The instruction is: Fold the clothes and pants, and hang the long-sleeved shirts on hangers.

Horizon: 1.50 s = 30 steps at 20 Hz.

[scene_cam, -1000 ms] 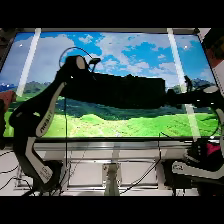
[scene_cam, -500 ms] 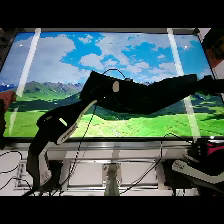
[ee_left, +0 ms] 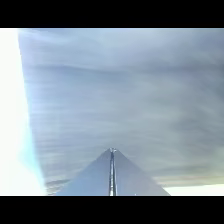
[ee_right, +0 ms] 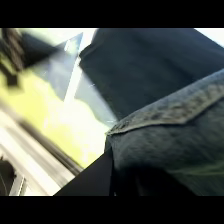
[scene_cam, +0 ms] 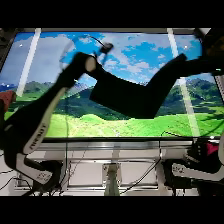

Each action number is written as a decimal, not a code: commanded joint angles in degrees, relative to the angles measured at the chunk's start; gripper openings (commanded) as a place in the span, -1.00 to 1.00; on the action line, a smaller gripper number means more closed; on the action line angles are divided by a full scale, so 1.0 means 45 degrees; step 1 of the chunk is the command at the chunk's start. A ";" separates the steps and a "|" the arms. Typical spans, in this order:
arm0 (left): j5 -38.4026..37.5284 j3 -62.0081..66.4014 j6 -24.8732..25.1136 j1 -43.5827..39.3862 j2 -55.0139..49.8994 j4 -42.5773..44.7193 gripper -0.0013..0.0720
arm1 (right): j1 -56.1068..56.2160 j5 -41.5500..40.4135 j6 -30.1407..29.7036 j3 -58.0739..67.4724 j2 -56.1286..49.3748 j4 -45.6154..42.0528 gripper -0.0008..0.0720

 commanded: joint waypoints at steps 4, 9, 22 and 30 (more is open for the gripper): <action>-0.0889 0.0005 0.0461 0.4459 0.2477 0.0899 -0.94 | 0.6708 -0.4833 0.0928 0.0782 -0.4260 -0.0112 -0.90; -0.2127 0.0005 0.0665 0.6173 0.2618 0.0879 -0.94 | 0.8000 -0.7907 0.2307 0.2715 -0.6091 -0.0384 0.21; -0.3269 -0.0024 0.1909 0.7325 0.3385 -0.0170 -0.93 | 0.2958 -0.1370 0.2569 0.3181 -0.3959 -0.3245 -0.89; -0.5979 -0.2764 0.4187 0.8655 0.5260 -0.2176 -0.93 | 0.0039 -0.7004 0.1302 -1.2211 0.5285 0.2268 -0.89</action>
